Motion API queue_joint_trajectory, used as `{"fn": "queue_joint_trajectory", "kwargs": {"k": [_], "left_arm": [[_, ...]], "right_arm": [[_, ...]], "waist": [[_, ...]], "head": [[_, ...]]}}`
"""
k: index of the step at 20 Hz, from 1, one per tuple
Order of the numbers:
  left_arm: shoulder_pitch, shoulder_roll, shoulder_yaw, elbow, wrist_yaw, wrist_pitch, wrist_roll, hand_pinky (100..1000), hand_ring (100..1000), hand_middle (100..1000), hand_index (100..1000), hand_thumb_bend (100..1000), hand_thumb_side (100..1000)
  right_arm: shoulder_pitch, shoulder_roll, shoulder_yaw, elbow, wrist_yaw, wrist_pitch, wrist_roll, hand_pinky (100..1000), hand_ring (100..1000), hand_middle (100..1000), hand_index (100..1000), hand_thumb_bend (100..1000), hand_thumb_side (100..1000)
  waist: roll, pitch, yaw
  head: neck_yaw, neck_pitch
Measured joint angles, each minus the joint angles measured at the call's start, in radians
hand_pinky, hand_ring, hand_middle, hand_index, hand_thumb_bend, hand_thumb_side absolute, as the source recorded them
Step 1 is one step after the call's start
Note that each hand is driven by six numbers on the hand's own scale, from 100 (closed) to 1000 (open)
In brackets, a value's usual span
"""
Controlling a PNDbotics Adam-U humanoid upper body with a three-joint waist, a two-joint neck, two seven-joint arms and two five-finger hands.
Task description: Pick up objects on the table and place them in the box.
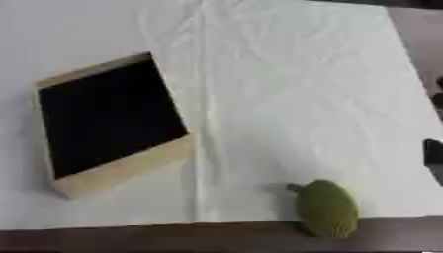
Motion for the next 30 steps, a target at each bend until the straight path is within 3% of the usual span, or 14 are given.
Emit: {"fn": "queue_joint_trajectory", "kwargs": {"k": [8,9,17,30], "left_arm": [[-0.002,0.0,-0.004,0.0,0.003,0.0,0.0,564,674,683,714,894,775],[-0.002,0.0,-0.005,0.0,0.003,0.0,0.0,565,674,683,714,894,775],[-0.008,0.0,-0.006,0.0,0.006,0.0,-0.001,564,675,683,714,893,775],[-0.008,0.0,-0.006,0.0,0.006,0.0,-0.001,564,677,683,714,892,774]], "right_arm": [[-0.004,0.0,0.027,0.0,-0.022,-0.018,0.018,857,786,782,870,100,491],[-0.004,0.0,0.032,0.0,-0.028,-0.022,0.022,858,786,778,871,100,529],[0.018,0.0,0.107,0.0,-0.111,-0.076,0.104,860,790,777,878,100,629],[0.031,0.0,0.161,0.0,-0.149,-0.106,0.196,860,796,783,880,100,638]], "waist": [[0.0,0.0,0.0],[0.0,0.0,0.0],[-0.004,0.0,0.006],[-0.005,0.0,0.015]], "head": [[-0.002,0.0],[-0.002,0.0],[-0.003,0.0],[-0.012,0.0]]}}
